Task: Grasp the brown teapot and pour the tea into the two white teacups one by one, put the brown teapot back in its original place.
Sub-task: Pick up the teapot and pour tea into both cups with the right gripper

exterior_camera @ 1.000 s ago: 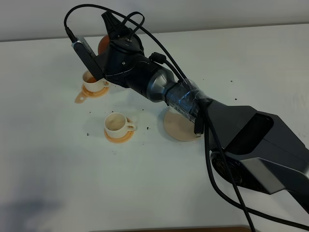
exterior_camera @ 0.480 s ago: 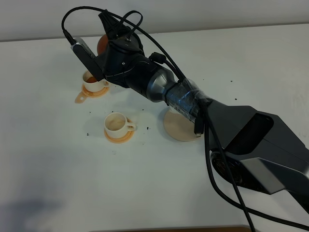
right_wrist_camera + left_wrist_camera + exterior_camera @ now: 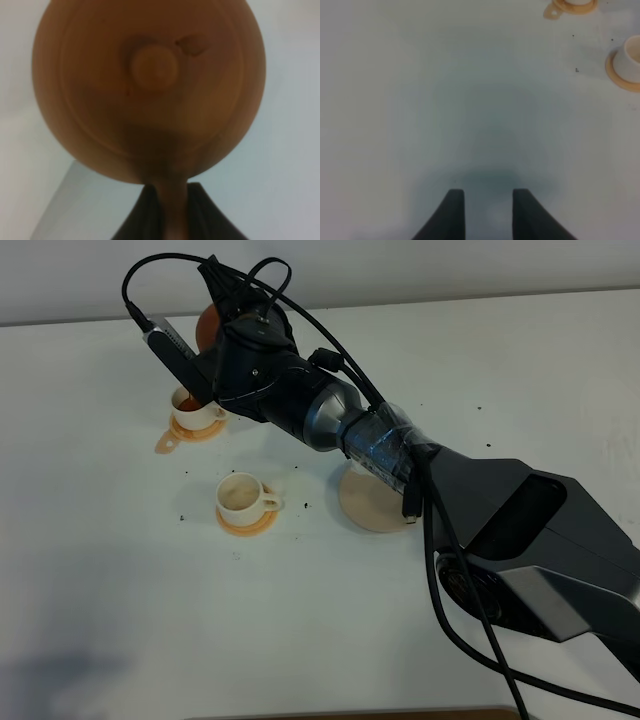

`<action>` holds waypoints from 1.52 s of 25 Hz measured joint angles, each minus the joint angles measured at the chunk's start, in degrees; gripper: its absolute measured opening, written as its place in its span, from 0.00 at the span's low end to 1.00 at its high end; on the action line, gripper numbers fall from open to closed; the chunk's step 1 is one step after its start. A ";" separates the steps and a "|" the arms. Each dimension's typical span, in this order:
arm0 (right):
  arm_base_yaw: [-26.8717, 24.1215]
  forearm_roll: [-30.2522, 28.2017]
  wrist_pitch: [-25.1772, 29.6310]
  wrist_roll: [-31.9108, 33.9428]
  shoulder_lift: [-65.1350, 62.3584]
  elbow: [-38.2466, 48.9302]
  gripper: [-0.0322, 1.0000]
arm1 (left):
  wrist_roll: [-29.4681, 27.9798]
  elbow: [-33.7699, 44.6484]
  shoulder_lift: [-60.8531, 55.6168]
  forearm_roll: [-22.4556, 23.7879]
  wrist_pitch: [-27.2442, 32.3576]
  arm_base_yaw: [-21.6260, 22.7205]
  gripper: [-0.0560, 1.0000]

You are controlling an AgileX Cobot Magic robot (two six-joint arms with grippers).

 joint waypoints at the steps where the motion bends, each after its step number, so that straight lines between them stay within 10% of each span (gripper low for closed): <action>1: 0.00 -0.12 -0.11 0.00 0.00 0.00 0.16 | 0.00 0.00 0.00 0.00 0.00 0.00 0.31; 38: 0.00 0.74 0.46 1.26 0.00 0.00 0.16 | 0.00 0.00 0.00 0.00 0.00 0.00 0.31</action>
